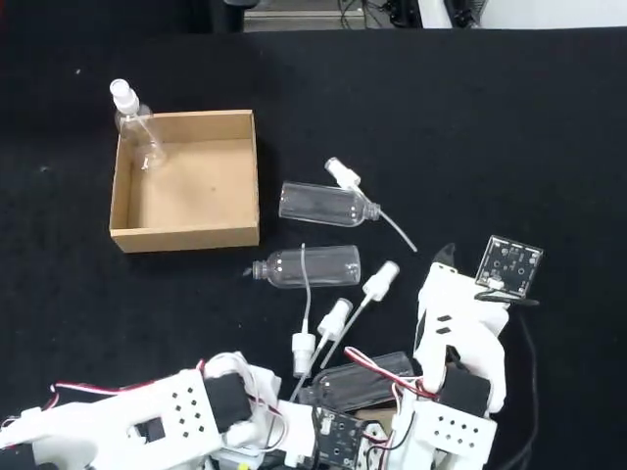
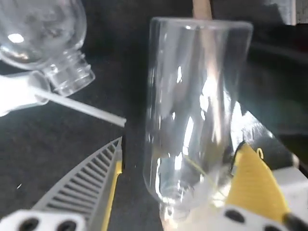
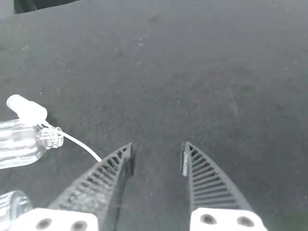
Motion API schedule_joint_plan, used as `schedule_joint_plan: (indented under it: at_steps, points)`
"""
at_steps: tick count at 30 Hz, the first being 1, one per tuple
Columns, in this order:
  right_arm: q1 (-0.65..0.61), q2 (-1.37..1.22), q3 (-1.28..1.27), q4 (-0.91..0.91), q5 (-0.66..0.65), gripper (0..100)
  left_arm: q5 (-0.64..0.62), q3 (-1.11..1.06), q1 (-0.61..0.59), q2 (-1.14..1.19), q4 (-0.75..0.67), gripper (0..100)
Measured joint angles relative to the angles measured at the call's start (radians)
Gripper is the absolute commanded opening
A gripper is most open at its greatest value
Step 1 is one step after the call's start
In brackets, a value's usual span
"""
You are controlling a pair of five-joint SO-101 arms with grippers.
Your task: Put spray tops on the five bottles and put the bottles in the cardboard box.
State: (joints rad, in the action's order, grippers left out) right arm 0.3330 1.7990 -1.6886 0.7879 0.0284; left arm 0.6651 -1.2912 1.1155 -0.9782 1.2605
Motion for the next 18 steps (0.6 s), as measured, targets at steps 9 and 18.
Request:
schedule_joint_plan:
  at_steps: [9, 18]
  points:
    - [0.0, 0.0, 0.0, 0.0, 0.0, 13.8, -0.008, 0.029, -0.109, 0.0, 0.012, 22]
    - [0.0, 0.0, 0.0, 0.0, 0.0, 13.8, 0.003, 0.06, -0.107, 0.0, 0.054, 27]
